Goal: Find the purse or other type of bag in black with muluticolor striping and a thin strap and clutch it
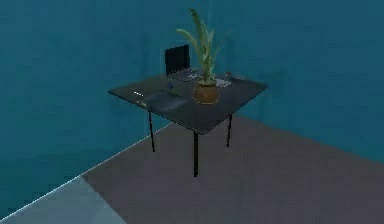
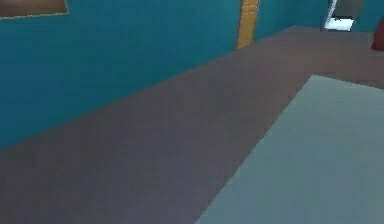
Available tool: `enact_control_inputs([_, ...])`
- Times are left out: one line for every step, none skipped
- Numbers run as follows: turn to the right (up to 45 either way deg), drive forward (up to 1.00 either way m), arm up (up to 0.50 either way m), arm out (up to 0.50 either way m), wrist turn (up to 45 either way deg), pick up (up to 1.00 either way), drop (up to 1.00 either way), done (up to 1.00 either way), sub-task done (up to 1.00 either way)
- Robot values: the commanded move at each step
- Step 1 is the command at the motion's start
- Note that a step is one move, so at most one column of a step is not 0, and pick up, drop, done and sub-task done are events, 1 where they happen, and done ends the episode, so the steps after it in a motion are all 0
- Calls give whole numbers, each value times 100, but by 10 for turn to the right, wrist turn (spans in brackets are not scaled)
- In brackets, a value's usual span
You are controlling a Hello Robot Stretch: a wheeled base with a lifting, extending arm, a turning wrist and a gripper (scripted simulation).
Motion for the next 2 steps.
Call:
enact_control_inputs([0,45,0,0,0,0,0,0,0])
enact_control_inputs([-450,0,0,0,0,0,0,0,0])
